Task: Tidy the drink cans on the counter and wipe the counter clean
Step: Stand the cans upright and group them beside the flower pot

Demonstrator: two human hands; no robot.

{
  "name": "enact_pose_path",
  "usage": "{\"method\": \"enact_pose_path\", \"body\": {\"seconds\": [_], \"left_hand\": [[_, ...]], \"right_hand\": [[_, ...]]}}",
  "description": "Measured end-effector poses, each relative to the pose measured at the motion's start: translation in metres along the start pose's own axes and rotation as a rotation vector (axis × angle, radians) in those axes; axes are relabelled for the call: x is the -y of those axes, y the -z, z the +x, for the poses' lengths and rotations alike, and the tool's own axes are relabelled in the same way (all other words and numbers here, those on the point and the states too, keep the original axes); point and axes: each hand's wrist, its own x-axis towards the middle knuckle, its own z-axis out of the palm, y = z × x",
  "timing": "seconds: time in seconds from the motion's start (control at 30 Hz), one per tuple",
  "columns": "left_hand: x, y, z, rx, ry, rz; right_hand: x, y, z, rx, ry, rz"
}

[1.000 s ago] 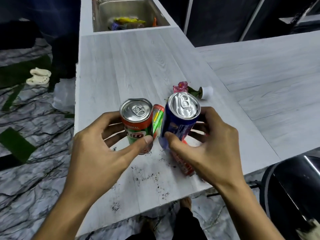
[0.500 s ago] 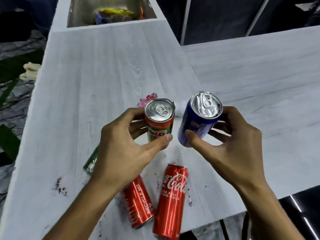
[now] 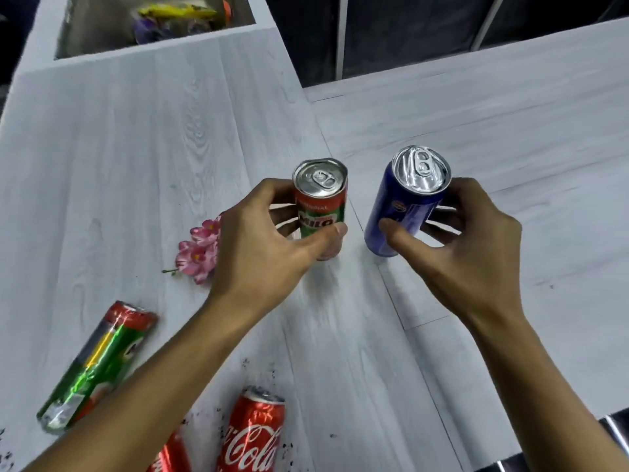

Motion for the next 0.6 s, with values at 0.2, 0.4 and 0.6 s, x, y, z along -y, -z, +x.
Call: {"method": "enact_pose_path", "body": {"seconds": [0.2, 0.4, 0.6], "left_hand": [[-0.013, -0.045, 0.05, -0.014, -0.026, 0.026], [-0.017, -0.079, 0.089, -0.044, -0.055, 0.027], [-0.013, -0.1, 0.115, -0.039, -0.049, 0.052]], "right_hand": [[-0.032, 0.005, 0.049, -0.08, -0.049, -0.005], [-0.051, 0.004, 0.091, -0.125, -0.047, -0.034], [-0.064, -0.001, 0.119, -0.122, 0.003, -0.09]]}}
